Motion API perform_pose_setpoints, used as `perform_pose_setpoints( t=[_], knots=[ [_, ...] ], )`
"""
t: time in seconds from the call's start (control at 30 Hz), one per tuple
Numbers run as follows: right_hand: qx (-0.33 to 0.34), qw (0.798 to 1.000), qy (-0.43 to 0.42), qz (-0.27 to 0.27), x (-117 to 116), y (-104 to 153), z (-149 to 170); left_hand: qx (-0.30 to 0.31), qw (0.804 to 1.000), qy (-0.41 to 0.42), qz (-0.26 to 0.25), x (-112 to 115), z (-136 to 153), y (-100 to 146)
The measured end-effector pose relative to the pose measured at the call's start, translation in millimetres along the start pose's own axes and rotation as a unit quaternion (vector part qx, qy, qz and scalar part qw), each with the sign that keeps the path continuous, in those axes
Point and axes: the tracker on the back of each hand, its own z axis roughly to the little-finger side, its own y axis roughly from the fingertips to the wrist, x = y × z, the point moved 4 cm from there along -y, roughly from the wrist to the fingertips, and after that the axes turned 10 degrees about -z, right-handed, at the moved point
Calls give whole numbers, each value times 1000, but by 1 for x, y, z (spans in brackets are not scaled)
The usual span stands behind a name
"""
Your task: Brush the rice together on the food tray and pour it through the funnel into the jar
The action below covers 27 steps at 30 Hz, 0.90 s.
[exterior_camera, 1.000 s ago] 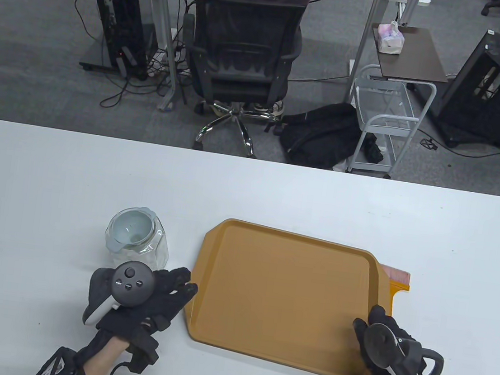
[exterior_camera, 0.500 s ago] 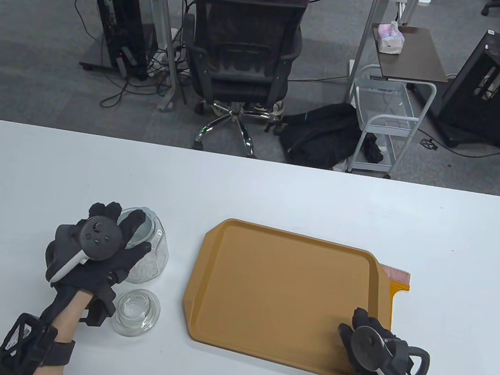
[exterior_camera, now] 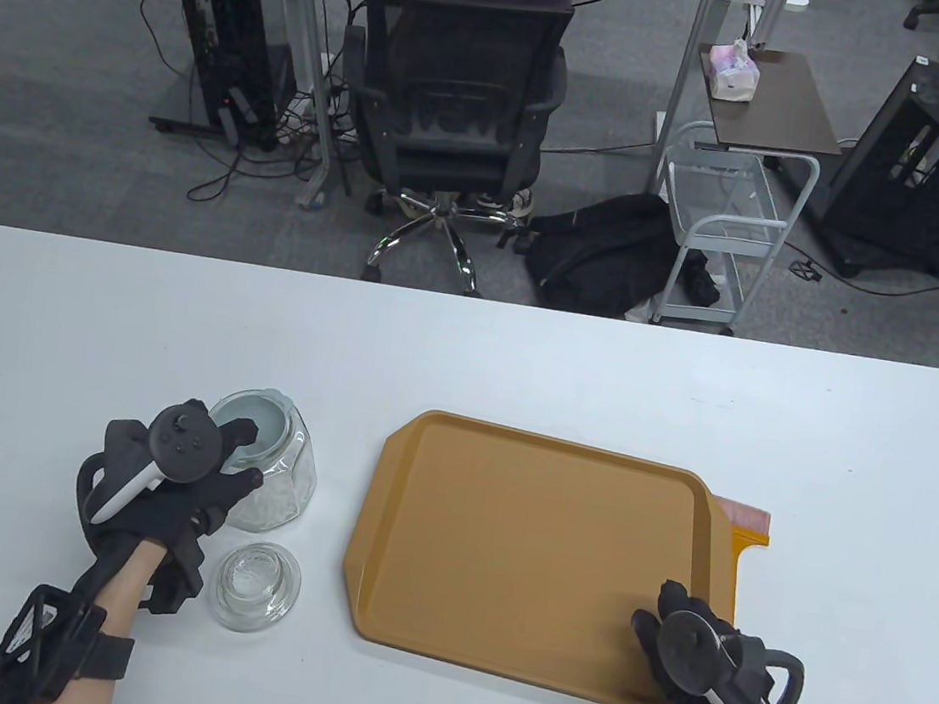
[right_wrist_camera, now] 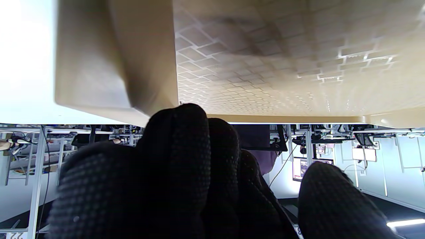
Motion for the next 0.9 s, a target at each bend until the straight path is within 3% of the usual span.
perform_pose_setpoints(
  t=[0.43,0.77,0.9],
  knots=[
    [-3,1000,-5,-18,-1,-1,2,4,1000,4,7,-3,-2,-1],
    [-1,1000,-6,-19,-1,-2,2,15,999,51,-3,-22,-7,1],
    [-1,1000,-6,-17,-1,-2,2,22,998,49,-35,-32,-11,3]
  ],
)
